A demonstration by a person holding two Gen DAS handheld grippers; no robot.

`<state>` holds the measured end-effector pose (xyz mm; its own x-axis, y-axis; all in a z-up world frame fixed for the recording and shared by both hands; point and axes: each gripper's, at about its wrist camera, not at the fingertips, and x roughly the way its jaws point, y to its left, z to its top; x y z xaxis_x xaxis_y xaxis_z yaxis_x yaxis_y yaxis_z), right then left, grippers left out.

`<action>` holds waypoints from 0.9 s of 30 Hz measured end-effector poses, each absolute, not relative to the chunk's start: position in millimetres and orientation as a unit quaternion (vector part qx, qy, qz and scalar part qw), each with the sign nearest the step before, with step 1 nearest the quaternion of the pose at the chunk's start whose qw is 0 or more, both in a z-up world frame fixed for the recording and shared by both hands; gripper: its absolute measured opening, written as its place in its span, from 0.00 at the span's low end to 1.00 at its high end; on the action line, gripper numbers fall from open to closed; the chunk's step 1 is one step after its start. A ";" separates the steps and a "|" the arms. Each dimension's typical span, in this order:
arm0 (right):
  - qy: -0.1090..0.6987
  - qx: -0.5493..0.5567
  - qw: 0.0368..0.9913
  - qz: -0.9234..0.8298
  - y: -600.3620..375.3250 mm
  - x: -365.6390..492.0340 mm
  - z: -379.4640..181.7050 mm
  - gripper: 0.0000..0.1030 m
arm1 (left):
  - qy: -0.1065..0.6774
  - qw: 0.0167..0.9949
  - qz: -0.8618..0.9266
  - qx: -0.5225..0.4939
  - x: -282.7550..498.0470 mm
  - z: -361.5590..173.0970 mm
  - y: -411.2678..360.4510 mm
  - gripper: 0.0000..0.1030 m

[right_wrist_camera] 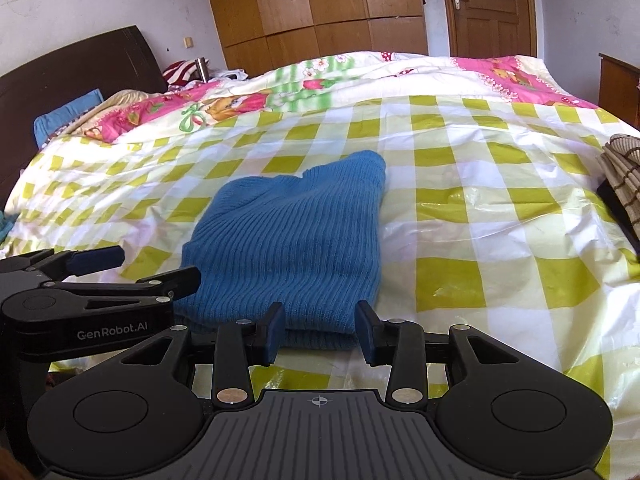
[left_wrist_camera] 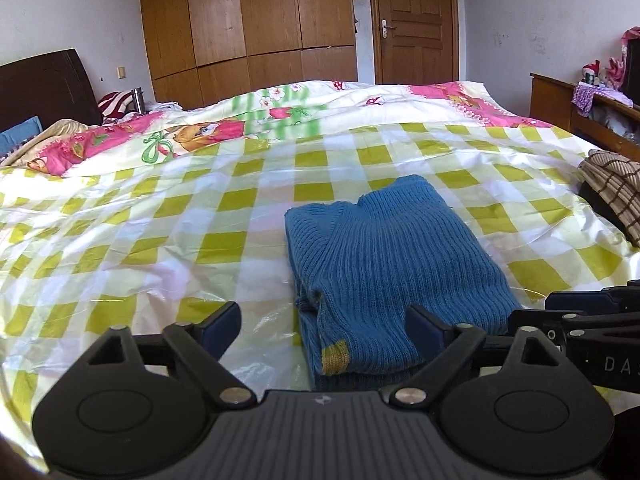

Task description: Fold small clothes

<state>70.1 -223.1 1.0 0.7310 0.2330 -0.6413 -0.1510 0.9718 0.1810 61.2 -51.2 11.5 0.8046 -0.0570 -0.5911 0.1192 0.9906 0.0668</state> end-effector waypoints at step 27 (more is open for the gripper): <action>0.364 0.078 0.922 0.105 -222.4 47.0 -8.9 0.37 | 0.377 0.925 -0.046 0.016 41.8 -5.7 -47.6 1.00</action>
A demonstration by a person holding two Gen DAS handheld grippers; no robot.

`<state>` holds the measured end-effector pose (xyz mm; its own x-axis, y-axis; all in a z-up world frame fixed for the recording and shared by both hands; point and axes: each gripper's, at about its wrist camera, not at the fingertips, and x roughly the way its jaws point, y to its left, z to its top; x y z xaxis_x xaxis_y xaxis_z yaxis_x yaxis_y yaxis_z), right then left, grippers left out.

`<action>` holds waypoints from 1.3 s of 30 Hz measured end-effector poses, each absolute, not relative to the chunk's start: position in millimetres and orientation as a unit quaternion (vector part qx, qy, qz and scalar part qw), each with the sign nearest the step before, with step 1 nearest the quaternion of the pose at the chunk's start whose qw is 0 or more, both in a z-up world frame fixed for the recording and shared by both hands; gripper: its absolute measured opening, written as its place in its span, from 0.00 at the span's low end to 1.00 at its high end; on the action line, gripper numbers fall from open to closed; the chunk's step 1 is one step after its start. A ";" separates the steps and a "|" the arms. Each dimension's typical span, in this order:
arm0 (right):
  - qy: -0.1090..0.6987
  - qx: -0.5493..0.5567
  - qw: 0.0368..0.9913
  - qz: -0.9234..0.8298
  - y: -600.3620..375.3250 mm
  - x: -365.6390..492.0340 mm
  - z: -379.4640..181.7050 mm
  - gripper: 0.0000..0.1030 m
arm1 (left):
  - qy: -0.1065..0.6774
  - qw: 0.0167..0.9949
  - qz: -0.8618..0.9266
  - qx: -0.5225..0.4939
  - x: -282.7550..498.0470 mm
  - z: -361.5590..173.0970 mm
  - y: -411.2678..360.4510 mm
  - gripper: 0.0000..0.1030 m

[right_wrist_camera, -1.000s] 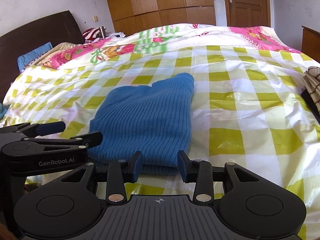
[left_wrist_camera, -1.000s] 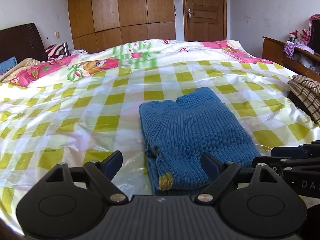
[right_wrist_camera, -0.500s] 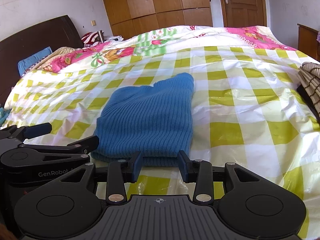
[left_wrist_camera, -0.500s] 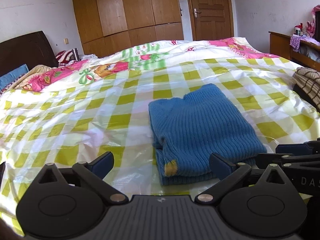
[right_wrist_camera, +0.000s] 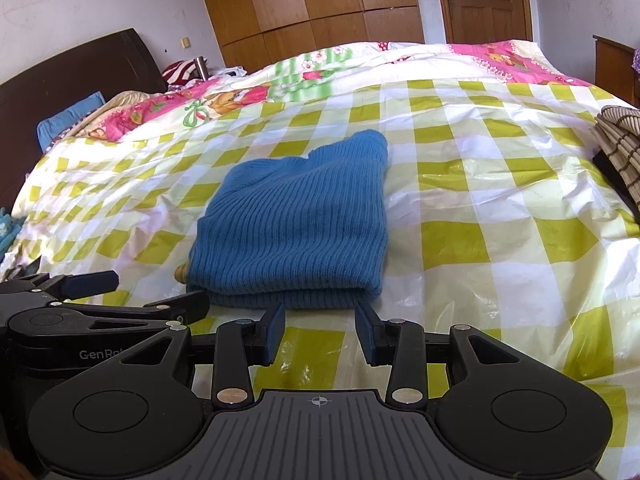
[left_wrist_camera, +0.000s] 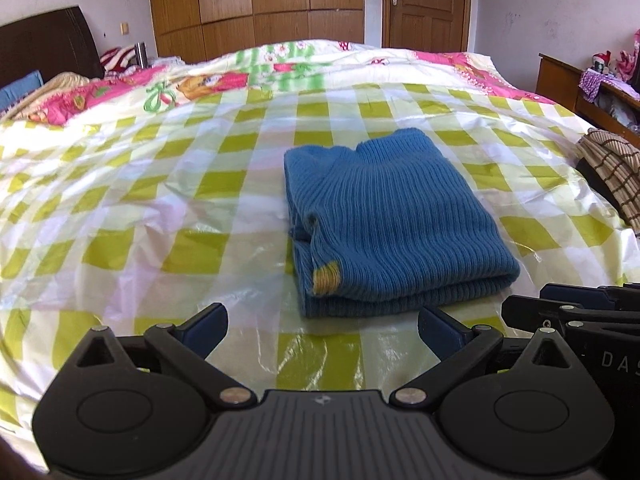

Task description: Fold small clothes

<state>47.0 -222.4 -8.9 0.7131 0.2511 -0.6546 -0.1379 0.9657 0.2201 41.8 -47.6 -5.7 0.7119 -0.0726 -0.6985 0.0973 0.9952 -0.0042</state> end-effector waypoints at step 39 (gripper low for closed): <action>0.403 0.058 0.910 0.082 -216.6 41.6 -26.6 0.37 | 0.421 0.906 -0.052 0.007 39.8 -22.2 -47.7 1.00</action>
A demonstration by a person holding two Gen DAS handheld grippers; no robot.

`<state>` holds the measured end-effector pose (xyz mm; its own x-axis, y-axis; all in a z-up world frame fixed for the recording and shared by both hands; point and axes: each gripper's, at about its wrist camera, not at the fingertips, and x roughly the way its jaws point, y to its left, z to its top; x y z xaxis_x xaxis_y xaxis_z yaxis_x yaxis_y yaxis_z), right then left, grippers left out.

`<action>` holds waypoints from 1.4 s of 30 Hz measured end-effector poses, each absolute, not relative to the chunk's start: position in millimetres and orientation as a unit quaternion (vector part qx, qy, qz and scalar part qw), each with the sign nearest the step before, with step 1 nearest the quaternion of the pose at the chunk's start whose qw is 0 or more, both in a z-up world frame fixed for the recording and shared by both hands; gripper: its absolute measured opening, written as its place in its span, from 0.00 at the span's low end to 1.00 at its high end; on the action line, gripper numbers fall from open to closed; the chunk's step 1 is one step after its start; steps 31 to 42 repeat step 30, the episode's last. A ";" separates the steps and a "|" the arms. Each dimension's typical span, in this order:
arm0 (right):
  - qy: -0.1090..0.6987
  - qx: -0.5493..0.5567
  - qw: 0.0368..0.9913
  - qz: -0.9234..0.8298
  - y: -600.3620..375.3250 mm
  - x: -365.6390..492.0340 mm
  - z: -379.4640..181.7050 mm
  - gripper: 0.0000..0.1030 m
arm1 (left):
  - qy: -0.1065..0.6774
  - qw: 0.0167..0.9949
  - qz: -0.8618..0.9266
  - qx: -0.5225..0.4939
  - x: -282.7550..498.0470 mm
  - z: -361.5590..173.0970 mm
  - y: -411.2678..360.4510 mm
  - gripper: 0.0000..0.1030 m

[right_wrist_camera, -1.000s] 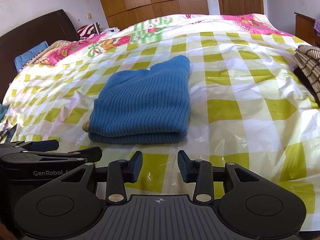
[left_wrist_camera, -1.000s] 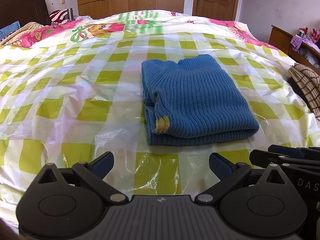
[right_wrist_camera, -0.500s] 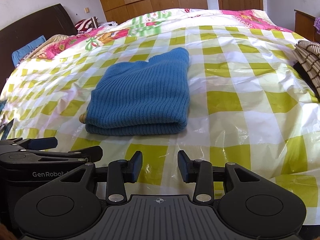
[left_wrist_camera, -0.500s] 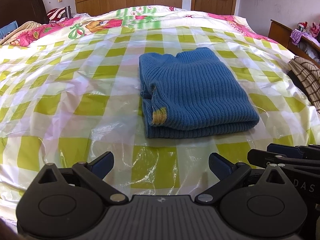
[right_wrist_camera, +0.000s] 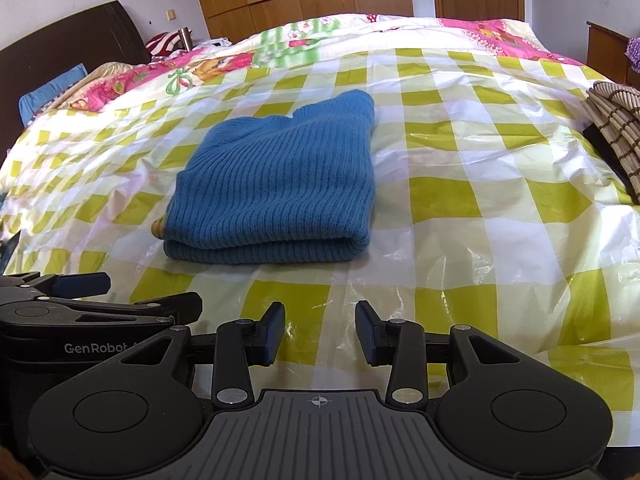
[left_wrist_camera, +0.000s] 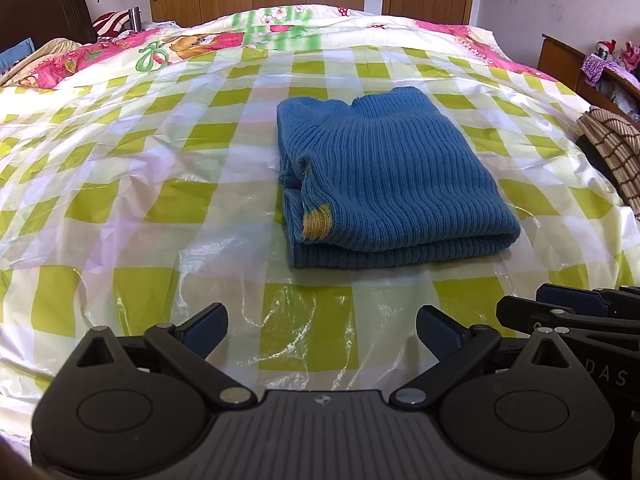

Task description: Fold small clothes

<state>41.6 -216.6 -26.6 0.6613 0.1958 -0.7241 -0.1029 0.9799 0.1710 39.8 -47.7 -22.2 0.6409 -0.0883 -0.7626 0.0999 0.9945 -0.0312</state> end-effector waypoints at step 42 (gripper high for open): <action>0.404 0.058 0.909 0.084 -216.4 40.0 -27.9 0.37 | 0.420 0.906 -0.051 0.013 37.7 -24.2 -49.4 1.00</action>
